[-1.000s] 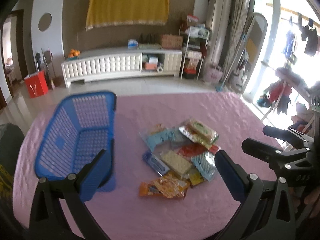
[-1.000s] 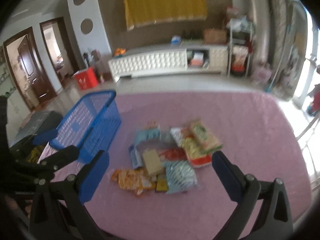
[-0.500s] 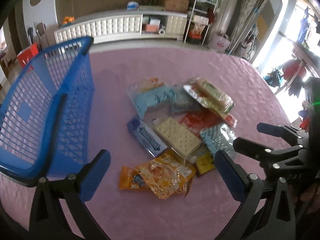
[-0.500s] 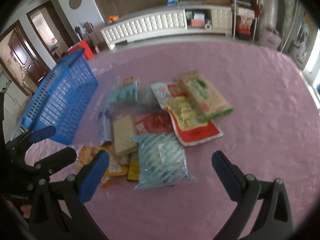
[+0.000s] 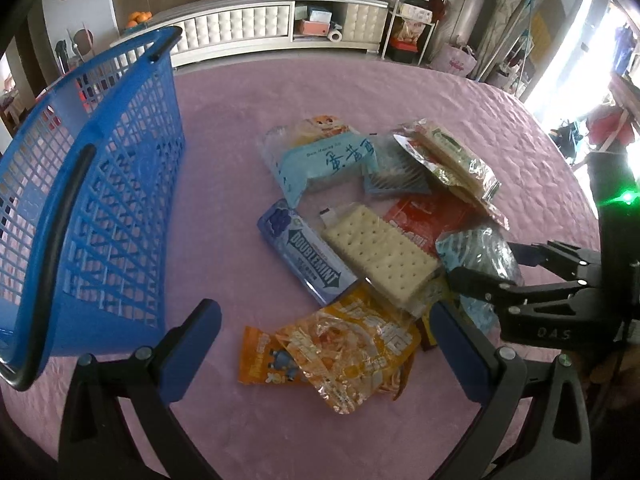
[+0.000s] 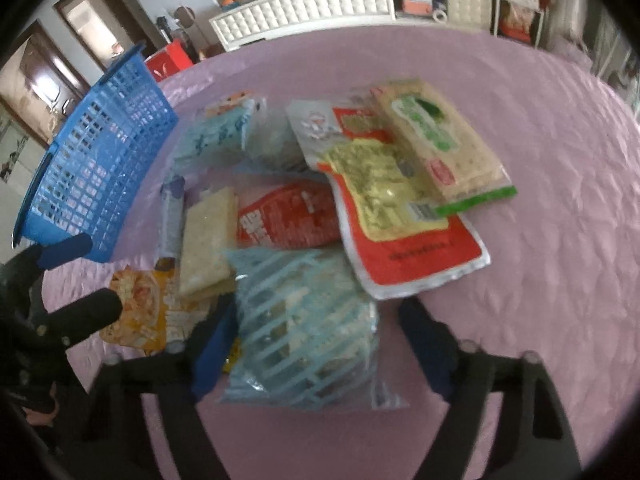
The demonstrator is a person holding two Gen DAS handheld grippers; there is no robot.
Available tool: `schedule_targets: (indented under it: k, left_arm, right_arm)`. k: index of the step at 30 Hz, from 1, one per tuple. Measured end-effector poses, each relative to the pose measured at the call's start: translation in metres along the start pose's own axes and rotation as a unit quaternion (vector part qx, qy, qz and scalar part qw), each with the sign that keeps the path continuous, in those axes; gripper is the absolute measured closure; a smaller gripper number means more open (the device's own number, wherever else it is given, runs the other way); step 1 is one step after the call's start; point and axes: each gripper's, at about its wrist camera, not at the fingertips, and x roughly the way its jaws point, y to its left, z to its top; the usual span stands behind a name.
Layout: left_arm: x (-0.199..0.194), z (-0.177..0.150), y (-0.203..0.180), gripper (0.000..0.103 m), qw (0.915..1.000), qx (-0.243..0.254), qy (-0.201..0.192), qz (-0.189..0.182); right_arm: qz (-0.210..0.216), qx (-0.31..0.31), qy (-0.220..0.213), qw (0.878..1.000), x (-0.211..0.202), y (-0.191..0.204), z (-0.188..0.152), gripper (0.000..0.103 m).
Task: Organize snacks
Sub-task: 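Lower the right gripper onto the blue-striped clear bag and close it, then lift the blue-striped bag with the right gripper while the left grasps the squirrel pastry bag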
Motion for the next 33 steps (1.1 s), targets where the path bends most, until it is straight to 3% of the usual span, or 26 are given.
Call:
schedule_targets:
  k: [12,18,23,30,33]
  left_arm:
    - [-0.025,0.004,-0.009,0.0,0.9998,0.005,-0.019,-0.006]
    - [-0.044,0.022,-0.015,0.0,0.999,0.014,-0.043,-0.003]
    - [-0.05,0.052,-0.017,0.0,0.9984,0.001,-0.056,-0.006]
    - [-0.024,0.099,-0.014,0.0,0.9989,-0.028,-0.035,-0.014]
    - [-0.007,0.111,-0.01,0.0,0.999,-0.038,-0.025,-0.002]
  right_arm:
    - [-0.033,-0.044,-0.04,0.998,-0.041,0.021,-0.021,0.038]
    - [-0.04,-0.035,-0.091,0.994,-0.069,0.025,-0.004,0.039]
    - [-0.079,-0.039,-0.117,0.989,-0.079,0.027,0.02,0.04]
    - [-0.1,-0.039,-0.133,0.985,-0.064,0.018,0.058,0.042]
    - [-0.088,-0.034,-0.127,0.987,-0.057,0.007,0.062,0.043]
